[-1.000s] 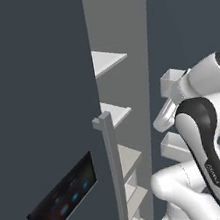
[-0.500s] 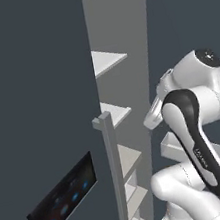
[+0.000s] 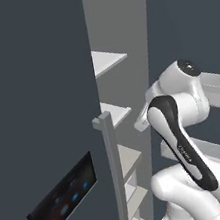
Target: Take the donut and cupcake from the fridge and place them on the empty tray on the dining counter.
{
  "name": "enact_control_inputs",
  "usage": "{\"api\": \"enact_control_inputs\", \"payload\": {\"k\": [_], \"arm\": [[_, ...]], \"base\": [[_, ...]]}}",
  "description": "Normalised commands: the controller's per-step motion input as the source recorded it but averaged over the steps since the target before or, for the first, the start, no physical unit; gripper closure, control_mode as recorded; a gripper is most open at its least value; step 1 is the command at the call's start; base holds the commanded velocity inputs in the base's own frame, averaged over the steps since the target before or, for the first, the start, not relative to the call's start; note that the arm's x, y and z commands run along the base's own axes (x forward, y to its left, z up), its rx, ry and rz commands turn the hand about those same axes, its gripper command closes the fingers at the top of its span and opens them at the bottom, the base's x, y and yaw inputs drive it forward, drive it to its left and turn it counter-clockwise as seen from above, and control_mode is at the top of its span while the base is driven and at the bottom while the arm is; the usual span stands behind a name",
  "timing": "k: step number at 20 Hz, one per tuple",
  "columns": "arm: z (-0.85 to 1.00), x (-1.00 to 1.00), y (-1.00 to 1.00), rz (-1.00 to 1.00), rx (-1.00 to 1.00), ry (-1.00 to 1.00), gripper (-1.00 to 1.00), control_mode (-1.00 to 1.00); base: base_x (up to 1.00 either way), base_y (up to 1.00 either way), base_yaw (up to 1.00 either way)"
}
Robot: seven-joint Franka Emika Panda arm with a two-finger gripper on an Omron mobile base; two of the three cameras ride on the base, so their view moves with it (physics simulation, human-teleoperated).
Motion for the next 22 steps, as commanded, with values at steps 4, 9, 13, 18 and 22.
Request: {"api": "enact_control_inputs", "payload": {"k": [4, 9, 13, 18, 22], "arm": [[-0.31, 0.4, 0.23, 0.01, 0.0, 0.01, -1.0, -1.0], [-0.28, 0.43, 0.11, 0.03, 0.0, 0.01, -1.0, -1.0], [-0.17, 0.41, 0.08, 0.02, 0.0, 0.01, -1.0, -1.0], [-0.09, 0.32, 0.16, 0.01, 0.0, 0.02, -1.0, -1.0], [0.0, 0.24, 0.27, 0.0, 0.0, 0.07, -1.0, -1.0]], "base": [[0.0, 0.0, 0.0], [0.0, 0.0, 0.0], [0.0, 0.0, 0.0], [0.0, 0.0, 0.0], [0.0, 0.0, 0.0]]}}
